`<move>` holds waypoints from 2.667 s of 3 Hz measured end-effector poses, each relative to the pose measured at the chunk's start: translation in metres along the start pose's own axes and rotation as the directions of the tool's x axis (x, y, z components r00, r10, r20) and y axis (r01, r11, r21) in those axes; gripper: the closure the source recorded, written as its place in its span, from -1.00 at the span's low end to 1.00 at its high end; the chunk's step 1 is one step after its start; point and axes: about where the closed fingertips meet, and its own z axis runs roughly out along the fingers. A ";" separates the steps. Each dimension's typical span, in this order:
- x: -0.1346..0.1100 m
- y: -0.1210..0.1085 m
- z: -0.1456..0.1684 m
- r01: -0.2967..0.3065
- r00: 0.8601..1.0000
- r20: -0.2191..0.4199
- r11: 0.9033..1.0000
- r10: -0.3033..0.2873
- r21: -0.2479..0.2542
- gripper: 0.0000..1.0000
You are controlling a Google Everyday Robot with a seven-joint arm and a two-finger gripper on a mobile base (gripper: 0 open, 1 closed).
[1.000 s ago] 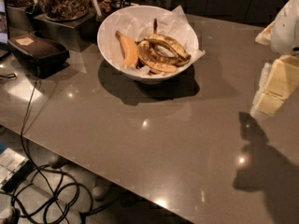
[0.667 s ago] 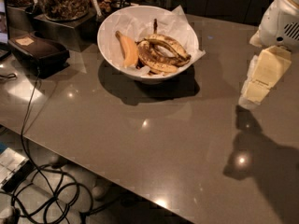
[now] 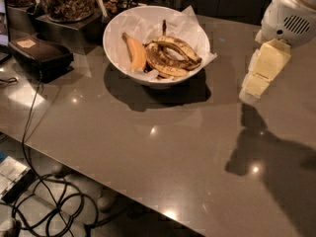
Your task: Pick banana from white bowl
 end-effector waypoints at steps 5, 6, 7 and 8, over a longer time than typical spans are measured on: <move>-0.143 -0.058 0.010 0.012 0.996 0.092 0.999 -0.015 0.038 -1.00; -0.168 -0.073 0.024 0.002 0.997 0.079 1.000 -0.004 0.031 -1.00; -0.177 -0.092 0.039 -0.044 0.996 0.075 0.999 0.042 0.024 -1.00; -0.179 -0.109 0.053 -0.086 0.994 0.071 0.996 0.084 0.021 -0.96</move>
Offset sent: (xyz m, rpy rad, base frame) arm 0.0457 0.0656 0.0175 -0.0115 0.0807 0.0584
